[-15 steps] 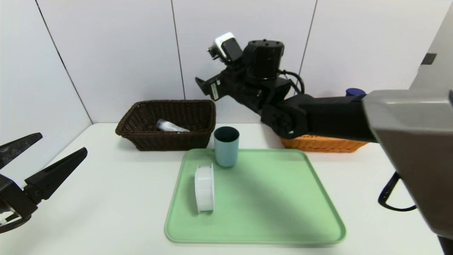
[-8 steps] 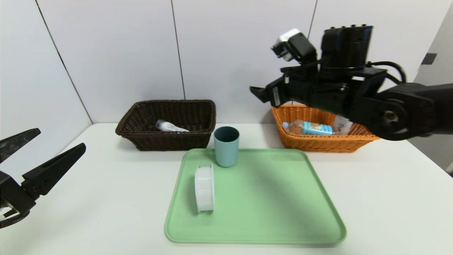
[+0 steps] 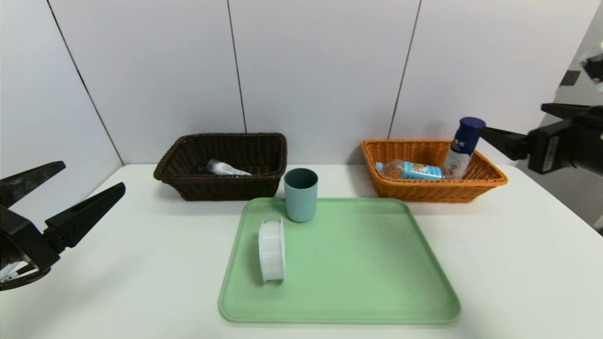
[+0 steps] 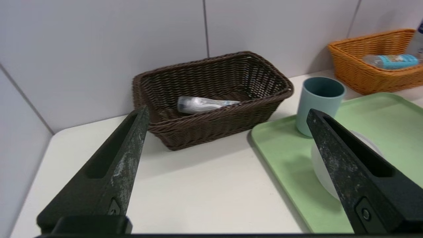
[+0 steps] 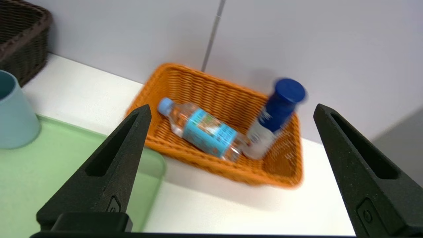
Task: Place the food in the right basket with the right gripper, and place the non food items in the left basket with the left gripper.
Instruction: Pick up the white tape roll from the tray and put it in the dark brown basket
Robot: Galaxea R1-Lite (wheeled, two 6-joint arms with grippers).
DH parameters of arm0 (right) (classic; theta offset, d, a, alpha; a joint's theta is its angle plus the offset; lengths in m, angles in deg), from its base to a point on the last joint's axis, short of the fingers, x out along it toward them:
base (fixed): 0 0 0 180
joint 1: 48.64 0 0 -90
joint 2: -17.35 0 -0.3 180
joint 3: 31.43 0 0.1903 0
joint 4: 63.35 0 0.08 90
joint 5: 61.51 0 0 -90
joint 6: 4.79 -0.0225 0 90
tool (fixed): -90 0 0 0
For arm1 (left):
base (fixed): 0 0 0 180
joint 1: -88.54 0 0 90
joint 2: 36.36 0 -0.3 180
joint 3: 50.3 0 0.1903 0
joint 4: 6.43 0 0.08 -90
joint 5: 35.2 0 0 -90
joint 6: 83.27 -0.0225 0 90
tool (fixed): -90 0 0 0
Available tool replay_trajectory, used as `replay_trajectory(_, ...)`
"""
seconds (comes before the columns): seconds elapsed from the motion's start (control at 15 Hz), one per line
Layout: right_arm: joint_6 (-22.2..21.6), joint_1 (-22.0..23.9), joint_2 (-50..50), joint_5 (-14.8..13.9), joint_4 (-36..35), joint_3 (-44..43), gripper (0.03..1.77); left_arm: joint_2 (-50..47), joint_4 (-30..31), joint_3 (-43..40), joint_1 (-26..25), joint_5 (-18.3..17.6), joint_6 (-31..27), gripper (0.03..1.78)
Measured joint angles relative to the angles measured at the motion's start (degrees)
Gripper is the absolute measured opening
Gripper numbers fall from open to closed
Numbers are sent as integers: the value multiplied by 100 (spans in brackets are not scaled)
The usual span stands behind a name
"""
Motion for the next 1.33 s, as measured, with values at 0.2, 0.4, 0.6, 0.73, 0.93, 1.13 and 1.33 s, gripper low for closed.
replay_trajectory(0.2, -123, 449, 997, 0, 63, 827, 169, 289, 15, 145, 446, 4, -28, 169)
replay_trajectory(0.4, -157, 785, 1686, 0, 85, 1449, 169, 653, 417, 197, 808, 20, -24, 169)
replay_trajectory(0.6, -241, 851, 1987, 0, 85, 1692, 169, 1135, 1106, 171, 1273, 196, -30, 169)
replay_trajectory(0.73, -256, 857, 2055, 11, 83, 1762, 169, 1428, 1173, 167, 1601, 304, -34, 169)
replay_trajectory(0.93, -258, 862, 2057, 21, 80, 1827, 169, 1648, 1162, 123, 1908, 428, -44, 169)
replay_trajectory(1.13, -265, 862, 2000, 56, 77, 1891, 169, 1666, 979, -146, 2142, 510, -299, 169)
replay_trajectory(1.33, -265, 857, 1921, 56, 66, 1954, 169, 1640, 382, 44, 2265, 560, -623, 169)
